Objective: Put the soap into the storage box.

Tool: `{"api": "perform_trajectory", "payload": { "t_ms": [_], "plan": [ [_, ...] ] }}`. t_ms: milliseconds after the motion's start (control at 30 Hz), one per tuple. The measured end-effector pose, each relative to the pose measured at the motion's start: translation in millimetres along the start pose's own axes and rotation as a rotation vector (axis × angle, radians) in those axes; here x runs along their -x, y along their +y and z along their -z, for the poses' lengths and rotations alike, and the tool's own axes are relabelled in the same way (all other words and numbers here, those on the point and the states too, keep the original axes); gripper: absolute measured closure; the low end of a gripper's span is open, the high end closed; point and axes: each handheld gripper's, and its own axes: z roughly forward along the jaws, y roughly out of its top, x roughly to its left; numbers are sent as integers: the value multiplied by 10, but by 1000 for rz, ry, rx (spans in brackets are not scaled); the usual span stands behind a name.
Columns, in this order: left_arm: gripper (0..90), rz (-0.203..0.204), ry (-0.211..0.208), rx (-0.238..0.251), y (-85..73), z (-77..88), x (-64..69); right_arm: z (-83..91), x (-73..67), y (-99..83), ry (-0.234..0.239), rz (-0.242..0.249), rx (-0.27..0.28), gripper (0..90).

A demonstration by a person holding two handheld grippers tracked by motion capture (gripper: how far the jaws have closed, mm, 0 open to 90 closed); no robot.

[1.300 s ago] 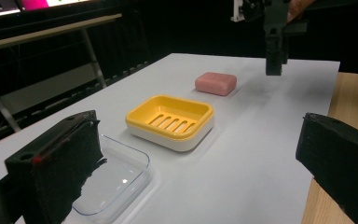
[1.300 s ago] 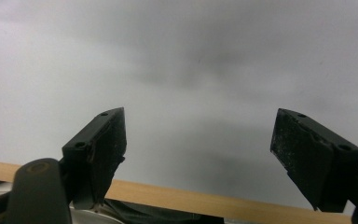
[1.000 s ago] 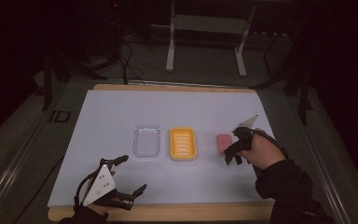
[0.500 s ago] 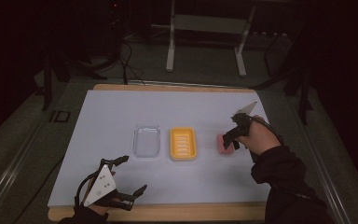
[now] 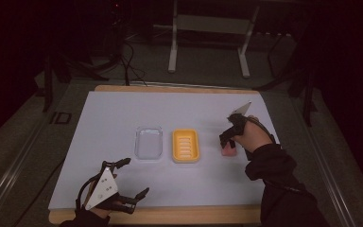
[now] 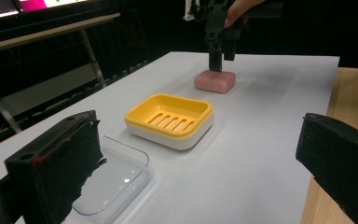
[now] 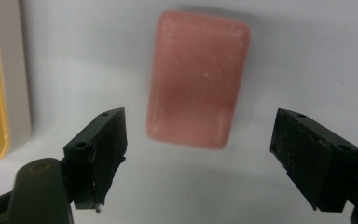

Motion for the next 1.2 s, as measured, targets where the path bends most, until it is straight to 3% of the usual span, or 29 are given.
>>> {"api": "perform_trajectory", "payload": {
  "t_ms": [333,600,767,967,1200],
  "plan": [
    [6,0,-1,0,0,2,0,-171,-12,101,0,-12,6,214],
    [6,-2,-6,-1,0,2,2,-254,-29,151,-56,-12,63,266],
    [6,-3,-8,-1,1,2,3,-320,-56,162,-74,8,28,259],
    [7,-7,-6,-5,0,1,7,-393,-66,171,-66,-43,-21,289],
    [6,-8,-6,-7,-1,0,8,-431,-86,174,-62,-51,-47,350]
  ]
}}
